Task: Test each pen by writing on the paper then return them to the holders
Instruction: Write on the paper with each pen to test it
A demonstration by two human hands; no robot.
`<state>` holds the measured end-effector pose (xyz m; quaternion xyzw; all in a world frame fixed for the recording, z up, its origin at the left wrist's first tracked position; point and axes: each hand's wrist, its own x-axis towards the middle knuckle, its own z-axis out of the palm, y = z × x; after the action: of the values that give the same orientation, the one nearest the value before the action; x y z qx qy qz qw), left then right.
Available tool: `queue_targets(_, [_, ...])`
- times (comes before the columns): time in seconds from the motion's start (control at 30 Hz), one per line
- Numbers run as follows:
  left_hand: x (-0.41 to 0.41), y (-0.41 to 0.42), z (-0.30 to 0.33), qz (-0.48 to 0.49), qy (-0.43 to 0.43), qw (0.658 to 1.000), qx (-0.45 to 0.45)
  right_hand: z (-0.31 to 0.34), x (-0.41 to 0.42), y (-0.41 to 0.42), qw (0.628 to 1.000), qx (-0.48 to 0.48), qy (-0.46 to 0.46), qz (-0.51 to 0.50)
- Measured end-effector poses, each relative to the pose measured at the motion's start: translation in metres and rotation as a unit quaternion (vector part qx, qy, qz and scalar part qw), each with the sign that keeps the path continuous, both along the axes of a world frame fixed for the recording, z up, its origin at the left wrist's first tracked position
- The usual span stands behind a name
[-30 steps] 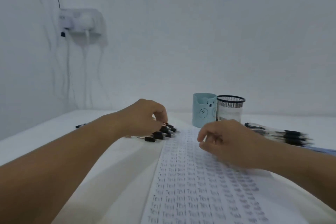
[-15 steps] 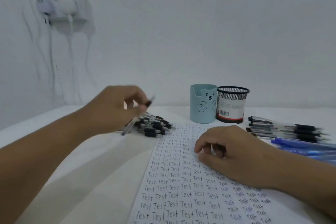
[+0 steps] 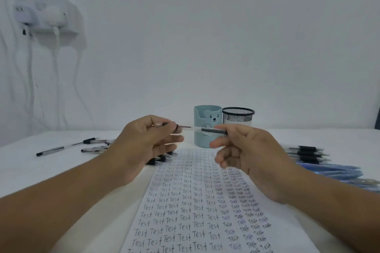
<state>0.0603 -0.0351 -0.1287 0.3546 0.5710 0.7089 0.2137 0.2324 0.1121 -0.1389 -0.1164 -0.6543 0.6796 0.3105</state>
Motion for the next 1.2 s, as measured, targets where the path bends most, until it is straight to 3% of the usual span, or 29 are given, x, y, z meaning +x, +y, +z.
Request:
queue_targets(0.07, [0.0,-0.009,-0.001,0.013,0.085,0.995,-0.055,0.005,0.002,0.0,0.995,-0.088,0.019,0.046])
queue_targets(0.2, [0.016,-0.013,-0.004,0.002,0.116,0.991,-0.062,0.01,0.007,0.0,0.976,-0.179,0.02,0.121])
queue_targets(0.43, [0.03,-0.01,-0.011,0.026,0.151,0.986,-0.06,0.007,0.014,0.007,0.975,-0.179,0.028,0.127])
queue_targets(0.6, [0.045,-0.004,-0.013,0.019,0.159,0.984,-0.075,0.003,0.009,0.003,0.987,-0.107,0.013,0.117])
queue_targets(0.7, [0.052,-0.004,-0.016,-0.021,0.22,0.969,-0.113,-0.001,0.01,-0.003,0.996,-0.011,-0.024,0.089])
queue_targets(0.8, [0.053,-0.008,-0.021,-0.079,0.341,0.914,-0.204,0.003,0.02,0.002,0.999,0.001,-0.036,0.03])
queue_targets(0.93, [0.045,-0.011,-0.023,-0.107,0.451,0.832,-0.304,0.01,0.049,0.012,0.995,0.016,-0.076,0.068])
queue_targets(1.03, [0.042,-0.008,-0.023,-0.128,0.479,0.814,-0.301,-0.005,0.066,0.012,0.98,0.054,-0.118,0.147])
queue_targets(1.2, [0.041,-0.006,-0.023,-0.133,0.487,0.807,-0.307,-0.017,0.07,0.008,0.975,0.167,-0.11,0.1])
